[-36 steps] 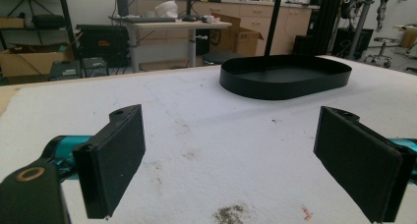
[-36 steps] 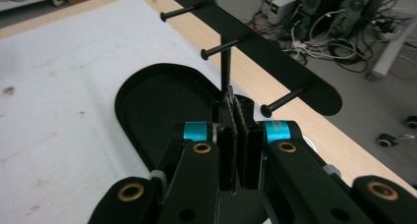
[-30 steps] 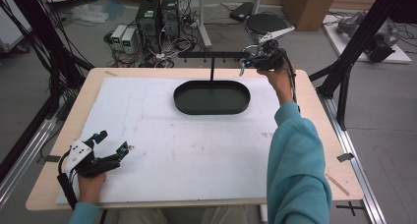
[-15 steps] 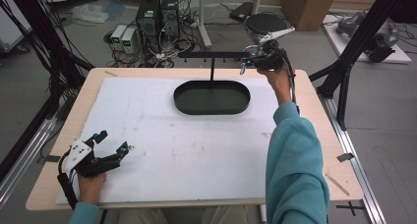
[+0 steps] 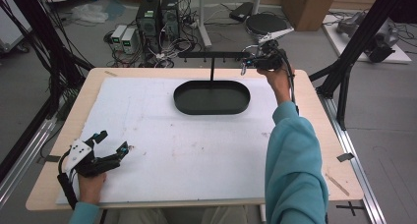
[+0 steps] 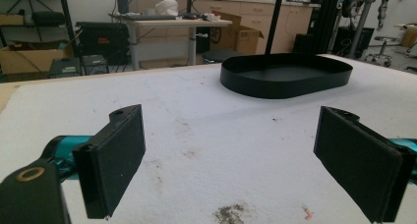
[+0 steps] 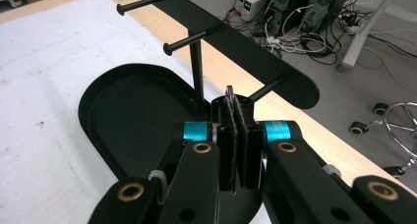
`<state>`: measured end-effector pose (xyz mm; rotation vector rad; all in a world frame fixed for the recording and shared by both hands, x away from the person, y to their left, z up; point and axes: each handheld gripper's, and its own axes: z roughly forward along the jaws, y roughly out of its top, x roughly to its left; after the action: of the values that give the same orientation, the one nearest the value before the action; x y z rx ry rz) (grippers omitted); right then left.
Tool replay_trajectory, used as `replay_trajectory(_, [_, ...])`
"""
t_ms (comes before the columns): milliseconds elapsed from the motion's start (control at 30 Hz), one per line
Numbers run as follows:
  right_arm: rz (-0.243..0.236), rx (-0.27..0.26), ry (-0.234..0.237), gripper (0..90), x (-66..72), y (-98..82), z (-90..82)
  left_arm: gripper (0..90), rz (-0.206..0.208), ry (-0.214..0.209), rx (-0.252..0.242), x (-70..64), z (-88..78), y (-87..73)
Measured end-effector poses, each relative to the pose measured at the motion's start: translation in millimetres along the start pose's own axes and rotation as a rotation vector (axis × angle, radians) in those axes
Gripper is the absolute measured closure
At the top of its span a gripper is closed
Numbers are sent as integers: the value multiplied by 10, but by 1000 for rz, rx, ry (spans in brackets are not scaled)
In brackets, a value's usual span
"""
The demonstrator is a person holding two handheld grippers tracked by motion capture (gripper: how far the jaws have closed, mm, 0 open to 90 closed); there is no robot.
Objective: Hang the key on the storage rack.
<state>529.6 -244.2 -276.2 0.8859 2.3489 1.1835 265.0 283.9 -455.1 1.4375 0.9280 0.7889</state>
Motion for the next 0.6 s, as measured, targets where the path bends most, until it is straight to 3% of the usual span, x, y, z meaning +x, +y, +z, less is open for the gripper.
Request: replay_trajectory(600, [-2,3,-16,892,-41,-15,38,125,-1,0,4,2,1,1])
